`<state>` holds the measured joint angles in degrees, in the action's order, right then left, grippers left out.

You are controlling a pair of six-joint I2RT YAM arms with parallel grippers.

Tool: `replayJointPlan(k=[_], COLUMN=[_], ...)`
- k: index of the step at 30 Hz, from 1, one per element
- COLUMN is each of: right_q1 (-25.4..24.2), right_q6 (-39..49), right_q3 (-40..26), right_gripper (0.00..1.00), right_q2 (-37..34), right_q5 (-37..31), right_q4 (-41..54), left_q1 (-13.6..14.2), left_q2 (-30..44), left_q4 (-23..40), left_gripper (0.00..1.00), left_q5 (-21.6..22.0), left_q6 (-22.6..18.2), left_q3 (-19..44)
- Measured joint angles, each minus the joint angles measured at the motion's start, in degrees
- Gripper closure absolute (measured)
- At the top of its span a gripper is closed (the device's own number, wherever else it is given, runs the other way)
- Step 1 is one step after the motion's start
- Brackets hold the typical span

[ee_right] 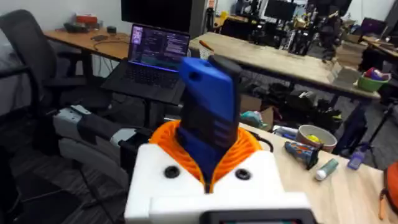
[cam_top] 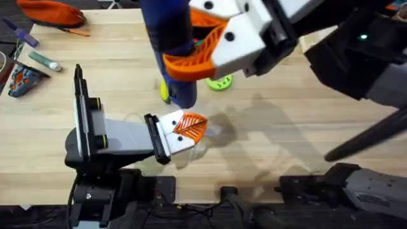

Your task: Pick up the gripper from the table and insert it into the empty holder that is missing its gripper. Then pick up a screw, insert it into the mounting hole, and use the screwdriver to tighten it. Finally, clean up the table by picking up the vegetable and placing it into the bucket.

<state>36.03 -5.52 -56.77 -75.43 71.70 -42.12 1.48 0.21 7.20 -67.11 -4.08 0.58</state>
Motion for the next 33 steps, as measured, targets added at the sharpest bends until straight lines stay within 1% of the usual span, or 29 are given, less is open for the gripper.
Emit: replayJointPlan(k=[4, 15, 21, 25, 33], right_q1=[0.73, 3.17, 3.67, 5.06, 5.31], right_q6=[0.0, 1.16, 1.31, 1.7, 1.97], right_q3=[0.0, 0.0, 0.0, 0.0, 0.0], right_gripper=[0.979, 0.979, 0.979, 0.979, 0.979], right_q2=[-1.1, -1.08, -1.16, -2.62, -2.97], right_q5=[-0.01, 0.0, 0.0, -0.02, 0.0], right_q4=[-0.03, -0.97, -1.12, -2.35, -2.46], left_q1=[0.0, 0.0, 0.0, 0.0, 0.0], left_q2=[0.0, 0.0, 0.0, 0.0, 0.0], left_q4=[0.0, 0.0, 0.0, 0.02, 0.0], left_gripper=[0.988, 0.988, 0.988, 0.988, 0.988], left_q5=[0.0, 0.0, 0.0, 0.0, 0.0], left_q6=[-0.01, 0.0, -0.02, 0.0, -0.01], left_q3=[0.0, 0.0, 0.0, 0.0, 0.0])
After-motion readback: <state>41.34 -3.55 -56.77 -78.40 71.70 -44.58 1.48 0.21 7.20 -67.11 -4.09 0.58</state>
